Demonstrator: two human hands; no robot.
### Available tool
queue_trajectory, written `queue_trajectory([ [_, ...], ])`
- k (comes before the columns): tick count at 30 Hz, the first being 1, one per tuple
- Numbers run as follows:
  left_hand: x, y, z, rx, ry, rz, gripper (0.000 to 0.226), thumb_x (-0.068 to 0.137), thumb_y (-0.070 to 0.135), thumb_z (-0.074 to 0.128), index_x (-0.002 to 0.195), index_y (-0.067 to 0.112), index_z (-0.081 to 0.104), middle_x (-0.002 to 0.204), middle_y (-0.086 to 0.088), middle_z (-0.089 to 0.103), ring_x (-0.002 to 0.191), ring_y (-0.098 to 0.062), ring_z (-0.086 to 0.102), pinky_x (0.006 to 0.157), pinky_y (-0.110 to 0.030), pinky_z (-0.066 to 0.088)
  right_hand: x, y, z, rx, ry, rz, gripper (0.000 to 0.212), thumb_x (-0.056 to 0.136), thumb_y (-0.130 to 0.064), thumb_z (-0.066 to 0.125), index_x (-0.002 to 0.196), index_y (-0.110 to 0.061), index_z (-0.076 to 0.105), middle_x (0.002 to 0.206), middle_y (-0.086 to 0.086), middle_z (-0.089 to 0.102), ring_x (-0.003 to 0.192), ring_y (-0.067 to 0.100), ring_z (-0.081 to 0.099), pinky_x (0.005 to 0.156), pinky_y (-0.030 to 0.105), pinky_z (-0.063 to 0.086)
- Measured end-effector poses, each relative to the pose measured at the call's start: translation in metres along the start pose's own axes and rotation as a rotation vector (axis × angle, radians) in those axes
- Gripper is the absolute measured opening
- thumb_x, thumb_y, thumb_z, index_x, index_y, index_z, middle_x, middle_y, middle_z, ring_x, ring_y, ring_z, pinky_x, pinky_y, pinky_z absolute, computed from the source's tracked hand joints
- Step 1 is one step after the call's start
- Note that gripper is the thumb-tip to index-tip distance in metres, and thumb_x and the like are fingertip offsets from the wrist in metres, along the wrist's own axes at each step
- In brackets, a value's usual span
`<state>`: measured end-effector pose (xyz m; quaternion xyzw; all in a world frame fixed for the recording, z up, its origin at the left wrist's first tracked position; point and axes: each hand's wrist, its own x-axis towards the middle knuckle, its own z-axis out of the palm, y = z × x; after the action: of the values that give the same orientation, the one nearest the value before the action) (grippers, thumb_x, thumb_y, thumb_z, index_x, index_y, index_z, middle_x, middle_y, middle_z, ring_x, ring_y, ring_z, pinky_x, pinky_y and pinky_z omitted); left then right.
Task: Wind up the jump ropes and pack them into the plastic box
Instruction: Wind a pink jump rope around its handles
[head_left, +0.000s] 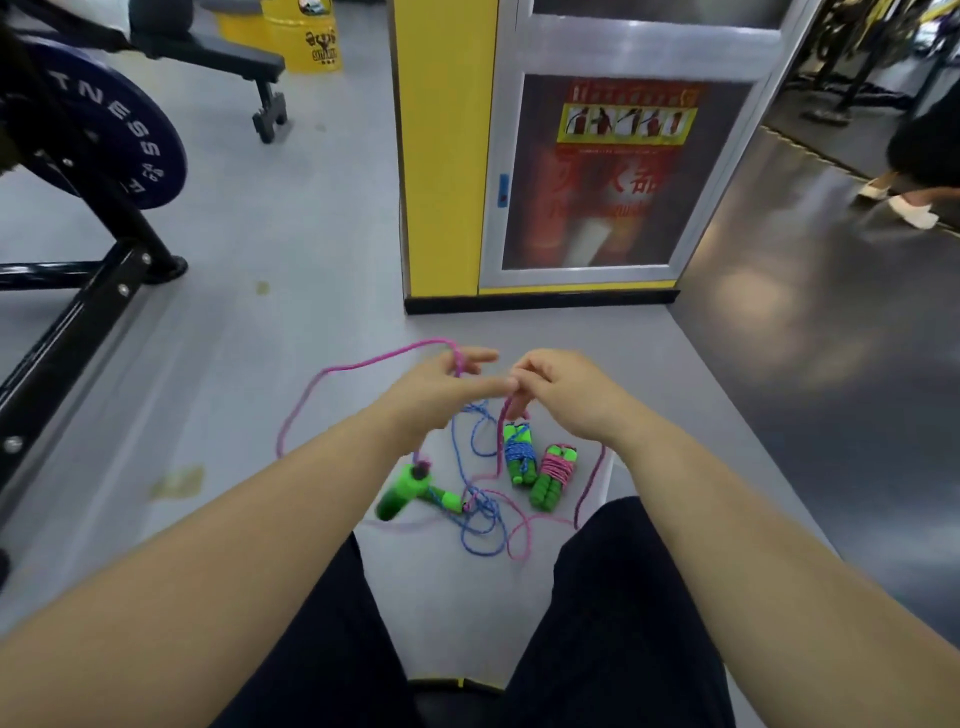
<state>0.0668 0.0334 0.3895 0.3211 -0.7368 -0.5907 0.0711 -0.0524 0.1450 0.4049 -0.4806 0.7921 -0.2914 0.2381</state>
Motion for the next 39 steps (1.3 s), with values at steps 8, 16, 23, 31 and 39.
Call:
queue_trajectory([
  [8,0.003,0.002,-0.001,0.119,-0.099,0.008,0.026,0.091,0.036,0.057,0.076,0.019,0.07,0.047,0.007,0.05,0.042,-0.01,0.033,0.04,-0.017,0.025,-0.012,0.019,-0.018,0.273,0.036,-0.048,0.008,0.094,-0.02,0.052,0.102,-0.017,0.052,0.067,-0.005,0.068,0.068,0.005,0.059,0.072,0.015,0.045],
  [16,0.009,0.0,-0.021,-0.256,-0.029,-0.112,0.043,0.1,0.031,0.038,0.077,0.009,0.066,0.032,0.006,0.028,0.034,-0.007,0.023,0.034,-0.017,0.014,-0.032,0.098,-0.028,-0.239,0.072,0.261,0.041,0.085,-0.014,0.065,0.124,-0.021,0.055,0.123,-0.001,0.063,0.112,0.012,0.056,0.09,0.021,0.039],
  [23,0.003,0.025,0.0,-0.017,-0.309,0.055,0.047,0.1,0.032,0.036,0.074,0.013,0.071,0.034,0.004,0.026,0.038,-0.011,0.024,0.045,-0.025,0.022,-0.018,0.026,-0.005,0.285,-0.01,0.014,0.062,0.081,-0.029,0.07,0.136,-0.027,0.041,0.128,-0.01,0.05,0.118,0.001,0.045,0.101,0.021,0.034],
  [31,0.009,-0.001,-0.055,0.15,-0.099,-0.121,0.029,0.096,0.035,0.048,0.091,0.015,0.068,0.078,0.003,0.067,0.046,-0.008,0.032,0.039,-0.016,0.026,-0.009,0.051,-0.03,0.882,0.12,0.233,0.043,0.092,-0.009,0.043,0.053,-0.02,0.055,0.046,-0.006,0.032,0.045,0.009,0.021,0.043,0.021,0.019],
  [39,0.011,-0.064,-0.037,0.528,-0.153,-0.362,0.021,0.092,0.017,0.055,0.109,0.005,0.057,0.109,-0.013,0.057,0.087,-0.021,0.059,0.079,-0.032,0.052,0.001,0.021,-0.063,0.807,0.123,0.218,0.032,0.091,-0.016,0.041,0.059,-0.018,0.037,0.05,-0.004,0.031,0.043,0.009,0.02,0.039,0.019,0.017],
])
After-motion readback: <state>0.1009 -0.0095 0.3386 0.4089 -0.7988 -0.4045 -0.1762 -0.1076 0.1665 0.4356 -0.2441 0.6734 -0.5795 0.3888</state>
